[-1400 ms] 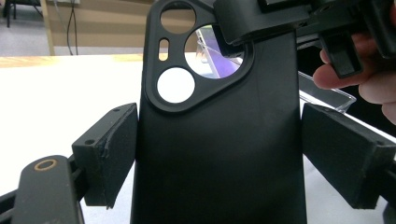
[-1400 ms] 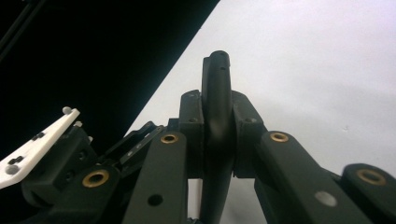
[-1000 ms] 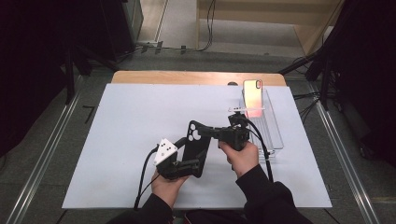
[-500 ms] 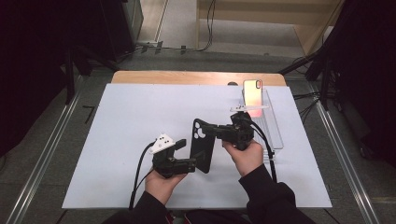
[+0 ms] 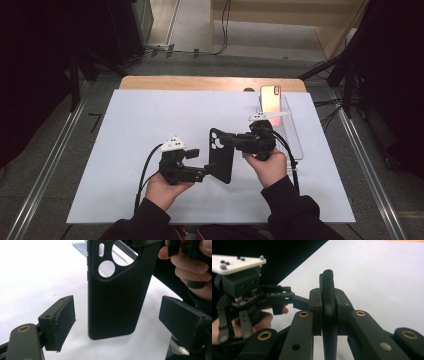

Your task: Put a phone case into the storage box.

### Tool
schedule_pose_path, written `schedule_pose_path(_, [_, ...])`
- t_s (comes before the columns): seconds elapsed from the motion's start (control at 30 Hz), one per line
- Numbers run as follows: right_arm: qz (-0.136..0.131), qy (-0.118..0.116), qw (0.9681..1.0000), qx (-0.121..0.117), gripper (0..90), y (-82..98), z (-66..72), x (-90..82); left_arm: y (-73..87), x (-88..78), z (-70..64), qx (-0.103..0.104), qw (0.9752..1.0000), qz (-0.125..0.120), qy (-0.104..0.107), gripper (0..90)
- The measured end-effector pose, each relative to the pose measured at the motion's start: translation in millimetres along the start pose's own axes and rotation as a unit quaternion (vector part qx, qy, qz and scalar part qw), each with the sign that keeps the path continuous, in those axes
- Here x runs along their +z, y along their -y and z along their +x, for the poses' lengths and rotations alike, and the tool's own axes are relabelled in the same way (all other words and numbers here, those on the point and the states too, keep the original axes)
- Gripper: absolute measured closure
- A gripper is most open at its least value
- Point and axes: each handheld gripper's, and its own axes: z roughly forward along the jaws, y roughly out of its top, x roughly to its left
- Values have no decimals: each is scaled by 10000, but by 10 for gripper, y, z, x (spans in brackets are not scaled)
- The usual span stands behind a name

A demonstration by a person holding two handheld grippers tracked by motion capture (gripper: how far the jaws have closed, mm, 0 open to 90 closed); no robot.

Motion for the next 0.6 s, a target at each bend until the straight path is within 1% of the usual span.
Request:
schedule_pose_path(0.03, [21, -3, 10000, -3, 770, -1, -1, -5, -11, -5, 9, 12, 10000, 63, 49, 139])
schedule_pose_path(0.1, [46, -36, 10000, -40, 770, -2, -5, -14, -36, -22, 11, 94, 9997, 208, 63, 139])
schedule_pose_path(0.17, [65, -82, 9999, -115, 770, 0, -5, -20, -57, -46, 14, 204, 9993, 281, 120, 139])
schedule_pose_path(0.27, [105, -174, 9995, -250, 770, 0, -6, -24, -85, -74, 35, 288, 9990, 318, 129, 139])
schedule_pose_path(0.37, [140, -251, 9990, -355, 770, 0, -6, -36, -105, -98, 84, 252, 9987, 343, 266, 140])
schedule_pose_path(0.43, [149, -303, 9986, -414, 770, 3, -6, -51, -122, -110, 109, 331, 9981, 388, 338, 146])
schedule_pose_path(0.47, [143, -318, 9984, -440, 770, 4, -8, -56, -136, -118, 122, 412, 9975, 439, 381, 148])
schedule_pose_path(0.53, [161, -399, 9978, -502, 770, 7, -17, -76, -156, -130, 135, 503, 9969, 457, 392, 148])
schedule_pose_path(0.6, [196, -457, 9973, -543, 770, 7, -27, -95, -181, -142, 146, 527, 9967, 463, 412, 148])
